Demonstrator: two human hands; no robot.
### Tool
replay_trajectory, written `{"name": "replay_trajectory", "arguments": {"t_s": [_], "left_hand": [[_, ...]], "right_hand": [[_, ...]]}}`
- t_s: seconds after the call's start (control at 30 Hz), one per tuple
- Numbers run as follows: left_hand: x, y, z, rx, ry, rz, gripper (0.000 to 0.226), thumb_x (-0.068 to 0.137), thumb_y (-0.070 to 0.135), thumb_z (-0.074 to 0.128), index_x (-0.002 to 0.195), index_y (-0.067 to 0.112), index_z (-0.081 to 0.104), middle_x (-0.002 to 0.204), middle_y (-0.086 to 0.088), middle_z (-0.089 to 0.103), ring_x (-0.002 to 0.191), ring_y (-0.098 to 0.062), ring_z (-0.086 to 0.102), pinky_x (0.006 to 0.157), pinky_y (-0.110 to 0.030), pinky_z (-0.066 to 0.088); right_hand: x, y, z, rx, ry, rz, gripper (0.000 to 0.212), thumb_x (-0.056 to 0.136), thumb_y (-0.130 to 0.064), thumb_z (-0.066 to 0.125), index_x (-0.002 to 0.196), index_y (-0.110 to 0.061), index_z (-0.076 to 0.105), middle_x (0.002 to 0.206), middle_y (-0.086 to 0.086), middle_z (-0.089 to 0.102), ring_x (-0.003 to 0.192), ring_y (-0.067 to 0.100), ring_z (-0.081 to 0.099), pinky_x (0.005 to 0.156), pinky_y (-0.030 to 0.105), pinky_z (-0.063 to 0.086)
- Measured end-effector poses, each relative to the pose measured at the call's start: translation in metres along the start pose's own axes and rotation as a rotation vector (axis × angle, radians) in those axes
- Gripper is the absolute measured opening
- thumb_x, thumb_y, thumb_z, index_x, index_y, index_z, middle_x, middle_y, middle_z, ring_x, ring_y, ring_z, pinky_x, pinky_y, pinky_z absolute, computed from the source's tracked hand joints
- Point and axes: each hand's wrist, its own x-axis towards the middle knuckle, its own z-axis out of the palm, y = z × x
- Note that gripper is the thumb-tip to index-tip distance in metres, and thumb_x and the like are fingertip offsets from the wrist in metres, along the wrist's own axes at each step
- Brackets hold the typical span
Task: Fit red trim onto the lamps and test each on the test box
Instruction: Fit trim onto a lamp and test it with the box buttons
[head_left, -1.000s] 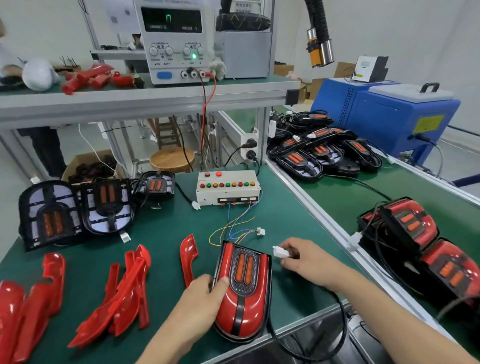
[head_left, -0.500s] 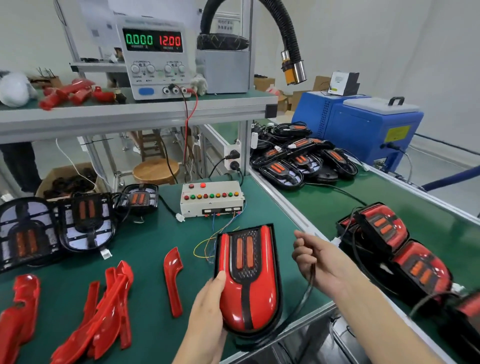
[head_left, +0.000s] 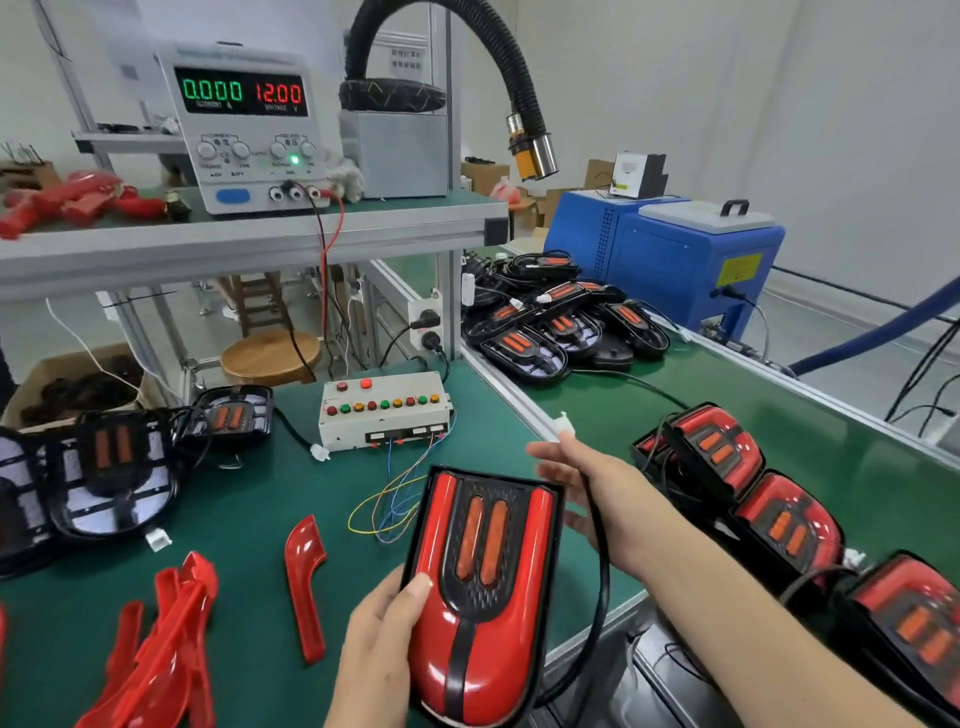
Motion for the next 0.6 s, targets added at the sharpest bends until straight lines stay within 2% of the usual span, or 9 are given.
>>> {"name": "replay_trajectory", "arguments": {"t_s": [0.03, 0.07, 0.13, 0.2, 0.3, 0.4, 0.5, 0.6], "left_hand": [[0.003, 0.001, -0.001, -0.037, -0.007, -0.022, 0.047, 0.069, 0.047, 0.071, 0.107, 0.020, 0.080, 0.105, -0.021, 0.076, 0.099, -0.036, 0.075, 0.078, -0.034, 0.060], [0.005, 0.002, -0.001, -0.066, -0.013, -0.039, 0.048, 0.068, 0.045, 0.072, 0.106, 0.017, 0.080, 0.106, -0.023, 0.076, 0.099, -0.038, 0.074, 0.079, -0.038, 0.060], [0.008, 0.002, 0.000, -0.089, -0.019, -0.061, 0.037, 0.074, 0.035, 0.072, 0.103, 0.015, 0.081, 0.106, -0.025, 0.075, 0.098, -0.040, 0.074, 0.082, -0.042, 0.057], [0.007, 0.006, 0.001, -0.055, -0.034, -0.028, 0.031, 0.078, 0.033, 0.071, 0.104, 0.019, 0.081, 0.104, -0.021, 0.077, 0.098, -0.036, 0.075, 0.077, -0.035, 0.059], [-0.001, 0.012, 0.000, 0.127, -0.029, 0.081, 0.033, 0.078, 0.047, 0.064, 0.099, 0.028, 0.080, 0.091, -0.012, 0.079, 0.086, -0.022, 0.076, 0.068, -0.019, 0.056], [-0.005, 0.015, -0.001, 0.308, 0.092, 0.155, 0.023, 0.094, 0.041, 0.061, 0.088, 0.026, 0.077, 0.081, -0.015, 0.071, 0.072, -0.015, 0.065, 0.063, -0.018, 0.047], [-0.007, 0.017, -0.001, 0.502, 0.235, 0.236, 0.014, 0.096, 0.024, 0.063, 0.084, 0.026, 0.068, 0.095, 0.000, 0.059, 0.091, -0.011, 0.058, 0.072, -0.011, 0.039], [-0.006, 0.020, -0.002, 0.463, 0.207, 0.215, 0.019, 0.100, 0.022, 0.057, 0.100, 0.036, 0.070, 0.113, 0.016, 0.061, 0.105, 0.006, 0.058, 0.084, -0.005, 0.040]], "right_hand": [[0.000, -0.003, 0.005, -0.041, -0.028, -0.019, 0.043, 0.101, -0.054, 0.050, 0.101, -0.026, 0.082, 0.101, -0.007, 0.077, 0.096, 0.016, 0.064, 0.090, 0.040, 0.042], [-0.001, -0.004, 0.011, -0.008, -0.077, -0.001, 0.044, 0.101, -0.053, 0.050, 0.099, -0.022, 0.080, 0.105, -0.002, 0.077, 0.094, 0.020, 0.065, 0.087, 0.041, 0.044], [-0.004, -0.004, 0.027, 0.151, -0.158, 0.084, 0.043, 0.100, -0.051, 0.052, 0.096, -0.017, 0.078, 0.092, 0.009, 0.076, 0.073, 0.024, 0.068, 0.068, 0.035, 0.053], [-0.004, 0.000, 0.040, 0.299, -0.163, 0.114, 0.042, 0.098, -0.049, 0.058, 0.094, -0.013, 0.078, 0.076, 0.008, 0.068, 0.060, 0.022, 0.065, 0.056, 0.031, 0.057], [-0.001, 0.005, 0.053, 0.569, -0.198, 0.078, 0.038, 0.086, -0.042, 0.067, 0.100, -0.007, 0.072, 0.062, -0.003, 0.047, 0.047, 0.012, 0.046, 0.048, 0.024, 0.044], [-0.003, 0.007, 0.062, 0.780, -0.251, 0.085, 0.032, 0.087, -0.035, 0.066, 0.099, -0.005, 0.070, 0.058, -0.003, 0.045, 0.041, 0.010, 0.045, 0.041, 0.023, 0.043], [-0.006, 0.006, 0.067, 0.874, -0.247, 0.128, 0.030, 0.098, -0.031, 0.060, 0.105, -0.003, 0.067, 0.060, 0.000, 0.050, 0.043, 0.012, 0.051, 0.042, 0.026, 0.049], [-0.005, 0.001, 0.071, 0.863, -0.176, 0.205, 0.032, 0.104, -0.030, 0.057, 0.107, 0.001, 0.067, 0.066, 0.002, 0.057, 0.048, 0.014, 0.057, 0.049, 0.028, 0.058]]}}
